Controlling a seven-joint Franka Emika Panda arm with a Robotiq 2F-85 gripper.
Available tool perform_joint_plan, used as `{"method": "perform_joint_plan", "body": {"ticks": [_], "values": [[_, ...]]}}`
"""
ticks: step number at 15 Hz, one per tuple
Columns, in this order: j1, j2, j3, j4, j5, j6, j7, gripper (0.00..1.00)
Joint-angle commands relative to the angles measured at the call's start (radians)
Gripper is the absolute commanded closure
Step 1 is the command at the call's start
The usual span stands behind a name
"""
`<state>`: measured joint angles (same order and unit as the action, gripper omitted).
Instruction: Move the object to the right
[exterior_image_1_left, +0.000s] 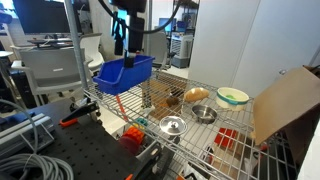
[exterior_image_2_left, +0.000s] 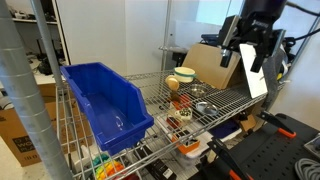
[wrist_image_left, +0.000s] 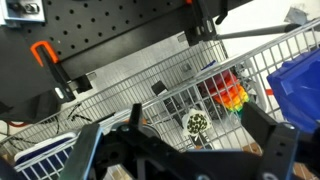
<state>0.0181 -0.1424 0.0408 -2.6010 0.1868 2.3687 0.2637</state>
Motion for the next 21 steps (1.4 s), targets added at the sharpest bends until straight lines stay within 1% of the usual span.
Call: {"method": "perform_joint_plan", "body": {"ticks": [1,2,3,5,9,12,13,14,15,16,18,21], "values": [[0.016,0.263,0.022,0.138,-0.014,0.152,0.098,0.0],[0.023,0.33,0.019,0.176,-0.036,0.187,0.13,0.0],[0.032,0.397,0.017,0.22,-0.006,0.218,0.11,0.0],[0.058,0.526,-0.005,0.307,-0.047,0.259,0.16,0.0],[0.126,0.715,-0.06,0.465,-0.084,0.26,0.219,0.0],[0.17,0.811,-0.091,0.555,-0.09,0.24,0.244,0.0],[0.185,0.834,-0.102,0.573,-0.094,0.239,0.25,0.07],[0.196,0.854,-0.109,0.591,-0.094,0.235,0.254,0.26],[0.202,0.867,-0.11,0.604,-0.092,0.229,0.257,0.31],[0.206,0.878,-0.111,0.616,-0.087,0.224,0.256,0.32],[0.21,0.887,-0.108,0.63,-0.079,0.219,0.254,0.47],[0.209,0.867,-0.108,0.629,-0.076,0.209,0.253,0.69]]}}
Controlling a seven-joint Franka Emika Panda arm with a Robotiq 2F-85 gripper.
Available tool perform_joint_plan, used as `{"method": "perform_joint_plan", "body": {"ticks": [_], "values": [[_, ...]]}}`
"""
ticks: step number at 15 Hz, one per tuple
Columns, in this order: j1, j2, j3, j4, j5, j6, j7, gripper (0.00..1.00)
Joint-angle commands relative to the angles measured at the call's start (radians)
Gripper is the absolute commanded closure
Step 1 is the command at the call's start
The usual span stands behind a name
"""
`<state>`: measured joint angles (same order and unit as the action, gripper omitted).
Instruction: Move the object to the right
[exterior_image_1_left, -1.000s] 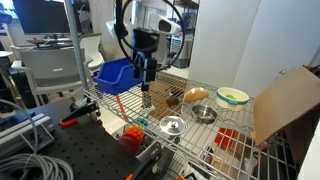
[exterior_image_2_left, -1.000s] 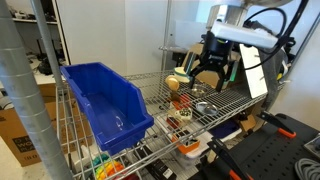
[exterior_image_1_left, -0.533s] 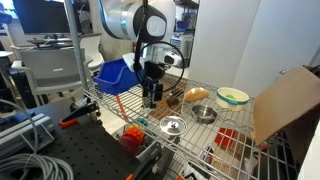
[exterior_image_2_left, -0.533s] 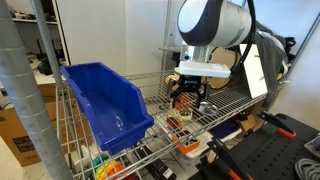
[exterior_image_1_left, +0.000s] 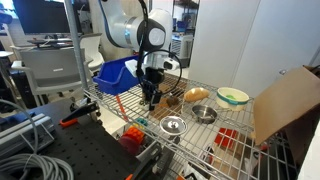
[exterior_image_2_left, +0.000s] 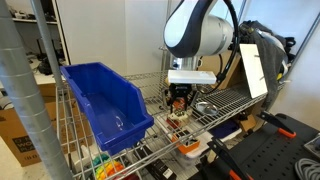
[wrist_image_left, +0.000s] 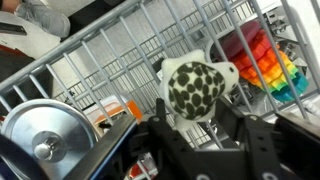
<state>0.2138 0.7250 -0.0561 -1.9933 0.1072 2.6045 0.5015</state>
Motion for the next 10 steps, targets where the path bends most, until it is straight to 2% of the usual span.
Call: {"method": "perform_joint_plan", "body": {"ticks": [1,3,5,10], "values": [[0.012,-0.005,-0.01,0.02,0.004,-0.024,0.014,0.78],[0.013,-0.019,-0.011,0.013,0.004,-0.021,0.015,0.94],[0.014,-0.039,-0.01,0.0,0.004,-0.014,0.014,1.0],[-0.019,-0.133,-0.021,-0.055,0.019,0.001,0.004,0.98]]}}
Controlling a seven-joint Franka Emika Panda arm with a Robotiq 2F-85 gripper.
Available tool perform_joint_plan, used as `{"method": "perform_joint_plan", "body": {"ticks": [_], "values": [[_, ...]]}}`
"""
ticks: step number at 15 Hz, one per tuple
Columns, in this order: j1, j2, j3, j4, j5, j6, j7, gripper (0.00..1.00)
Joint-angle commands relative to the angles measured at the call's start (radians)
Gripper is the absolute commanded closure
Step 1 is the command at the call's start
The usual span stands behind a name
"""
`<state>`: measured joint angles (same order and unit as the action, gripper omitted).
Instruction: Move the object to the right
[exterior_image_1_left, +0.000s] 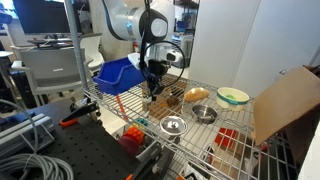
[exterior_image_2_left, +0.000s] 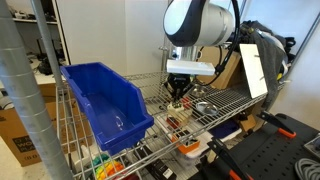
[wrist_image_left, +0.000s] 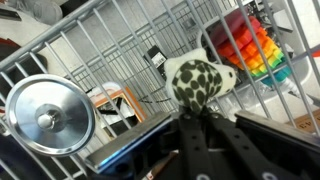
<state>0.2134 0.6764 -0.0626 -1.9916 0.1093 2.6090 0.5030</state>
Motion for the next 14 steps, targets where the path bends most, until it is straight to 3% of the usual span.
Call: {"method": "perform_joint_plan", "body": {"ticks": [1,7,14], "values": [[-0.034,-0.106,-0.026,-0.072,0.021,-0.012,0.004,0.98],[-0.172,-0.228,-0.089,-0.151,0.068,-0.124,0.006,0.98],[-0.253,-0.128,-0.214,-0.092,0.033,-0.118,0.141,0.98]]}}
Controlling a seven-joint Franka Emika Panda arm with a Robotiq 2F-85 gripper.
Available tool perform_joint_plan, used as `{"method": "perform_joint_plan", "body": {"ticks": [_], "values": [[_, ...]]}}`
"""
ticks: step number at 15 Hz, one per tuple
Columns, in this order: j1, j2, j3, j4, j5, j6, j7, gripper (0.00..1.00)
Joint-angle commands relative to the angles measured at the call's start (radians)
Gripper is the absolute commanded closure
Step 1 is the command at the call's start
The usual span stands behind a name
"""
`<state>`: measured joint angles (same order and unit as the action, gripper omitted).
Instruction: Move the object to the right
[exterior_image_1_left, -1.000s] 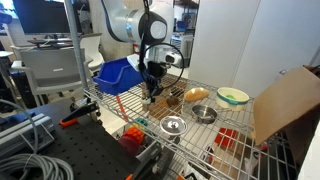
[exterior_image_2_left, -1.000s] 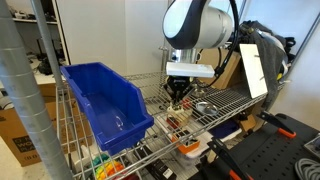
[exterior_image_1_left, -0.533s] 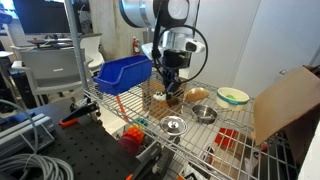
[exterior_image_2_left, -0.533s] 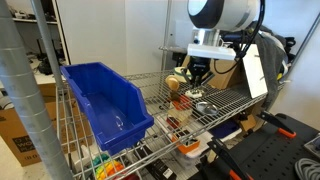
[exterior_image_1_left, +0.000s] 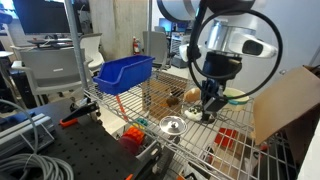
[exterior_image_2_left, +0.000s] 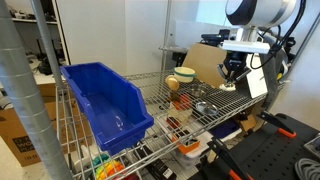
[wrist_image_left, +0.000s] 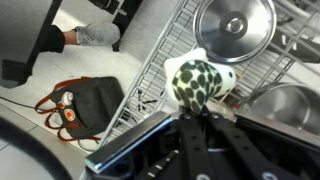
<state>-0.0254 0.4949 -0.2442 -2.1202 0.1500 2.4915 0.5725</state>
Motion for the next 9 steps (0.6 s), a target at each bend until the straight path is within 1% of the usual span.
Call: {"method": "perform_joint_plan", "body": {"ticks": [1,5,9], "values": [[-0.028,0.083,-0.037,0.061,0.003,-0.009,0.084,0.98],[-0.066,0.175,-0.05,0.15,0.02,-0.01,0.148,0.98],[-0.1,0.241,-0.043,0.249,0.038,-0.018,0.186,0.98]]}}
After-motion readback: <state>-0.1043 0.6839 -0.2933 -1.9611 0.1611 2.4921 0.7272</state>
